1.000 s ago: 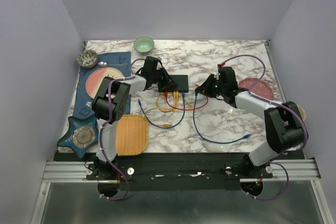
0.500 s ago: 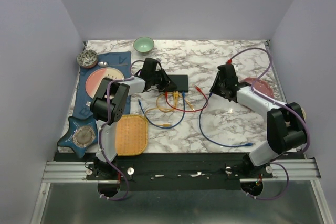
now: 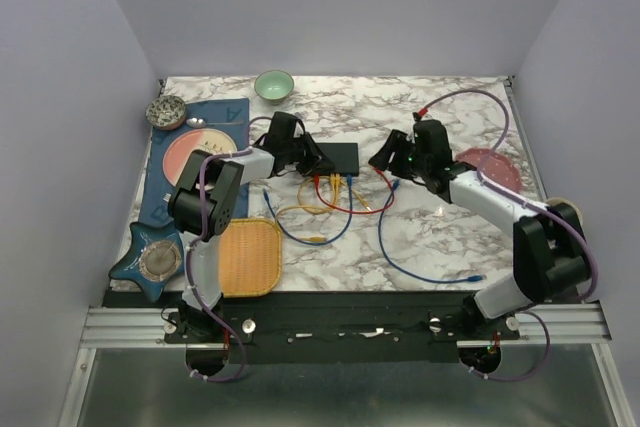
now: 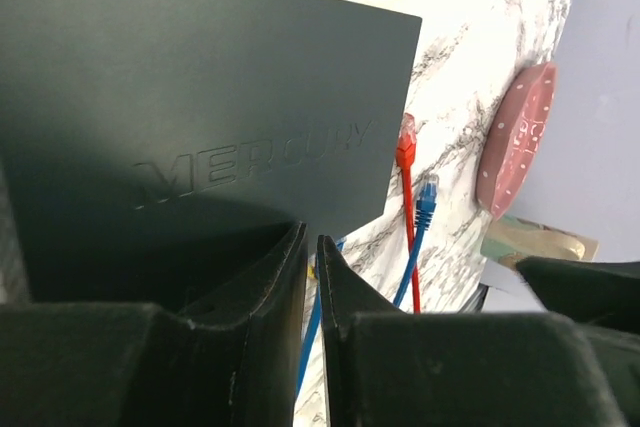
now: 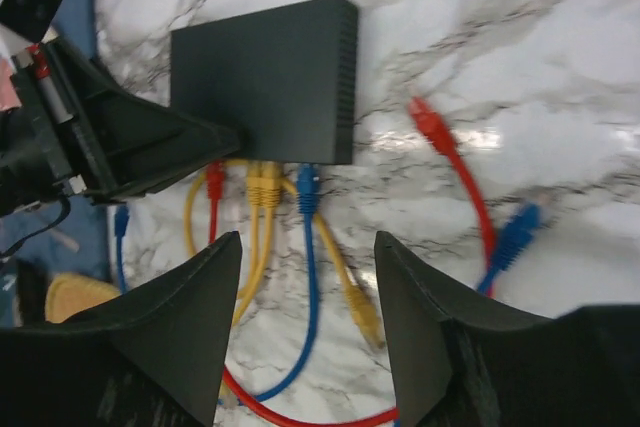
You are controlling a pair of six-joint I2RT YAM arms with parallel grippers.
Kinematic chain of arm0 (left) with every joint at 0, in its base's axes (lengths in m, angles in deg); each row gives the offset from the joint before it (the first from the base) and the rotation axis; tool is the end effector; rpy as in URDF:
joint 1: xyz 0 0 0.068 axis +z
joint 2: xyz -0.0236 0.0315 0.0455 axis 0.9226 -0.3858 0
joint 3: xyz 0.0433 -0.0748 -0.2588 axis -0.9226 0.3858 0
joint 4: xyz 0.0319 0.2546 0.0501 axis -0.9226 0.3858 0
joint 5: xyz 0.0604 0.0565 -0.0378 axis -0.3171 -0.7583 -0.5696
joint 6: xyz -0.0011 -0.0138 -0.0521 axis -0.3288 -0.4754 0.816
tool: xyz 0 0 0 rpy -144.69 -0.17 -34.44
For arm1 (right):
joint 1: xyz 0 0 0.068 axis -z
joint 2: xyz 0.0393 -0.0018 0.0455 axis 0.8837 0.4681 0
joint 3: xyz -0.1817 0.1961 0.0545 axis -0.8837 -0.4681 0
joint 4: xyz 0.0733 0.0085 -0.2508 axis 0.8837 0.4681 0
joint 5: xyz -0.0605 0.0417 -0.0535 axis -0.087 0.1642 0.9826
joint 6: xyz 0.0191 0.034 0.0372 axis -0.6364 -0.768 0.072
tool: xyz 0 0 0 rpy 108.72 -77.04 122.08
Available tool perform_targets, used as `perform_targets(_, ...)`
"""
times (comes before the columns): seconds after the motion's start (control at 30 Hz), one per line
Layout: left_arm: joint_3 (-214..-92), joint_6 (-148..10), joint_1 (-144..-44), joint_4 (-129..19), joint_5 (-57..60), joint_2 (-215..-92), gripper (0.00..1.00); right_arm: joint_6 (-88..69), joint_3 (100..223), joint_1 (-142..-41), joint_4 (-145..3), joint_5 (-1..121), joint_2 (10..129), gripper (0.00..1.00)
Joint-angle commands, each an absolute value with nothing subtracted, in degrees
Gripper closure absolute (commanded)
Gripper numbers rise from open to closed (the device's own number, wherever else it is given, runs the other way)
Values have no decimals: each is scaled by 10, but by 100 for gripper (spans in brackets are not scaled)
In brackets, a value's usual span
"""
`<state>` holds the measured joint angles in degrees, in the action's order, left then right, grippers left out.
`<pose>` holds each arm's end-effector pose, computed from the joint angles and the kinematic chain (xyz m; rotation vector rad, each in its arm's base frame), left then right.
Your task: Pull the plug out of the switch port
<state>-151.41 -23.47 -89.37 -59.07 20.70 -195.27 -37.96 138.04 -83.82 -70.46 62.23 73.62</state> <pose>0.3944 -0.1777 0.1463 -0.4758 2.4606 -1.2093 0.3031 0.1240 0.2308 0.2192 2.2356 0.6529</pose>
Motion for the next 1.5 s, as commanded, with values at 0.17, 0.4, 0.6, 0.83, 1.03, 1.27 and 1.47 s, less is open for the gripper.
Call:
perform_targets(0.17,-1492,-254,-866,-562,192,-1911,76,-500,1386,-842,-875,404,897,45)
perform_targets(0.4,-1492,-254,-864,-551,190,-1930,76,-535,1399,-843,-905,389,953,50)
perform_targets(0.6,-1491,-253,-863,-550,193,-1940,76,-538,1413,-842,-891,404,981,53)
perform_targets(0.83,-1489,-256,-863,-549,193,-1941,76,-524,1424,-842,-846,456,986,57)
perform_targets(1.03,-1487,-254,-863,-552,197,-1948,76,-523,1441,-843,-844,469,1005,57)
perform_targets(1.27,-1485,-251,-864,-554,201,-1951,76,-535,1454,-843,-852,455,1030,59)
perform_targets(1.47,-1485,-251,-864,-556,203,-1952,76,-564,1444,-843,-891,437,1039,64)
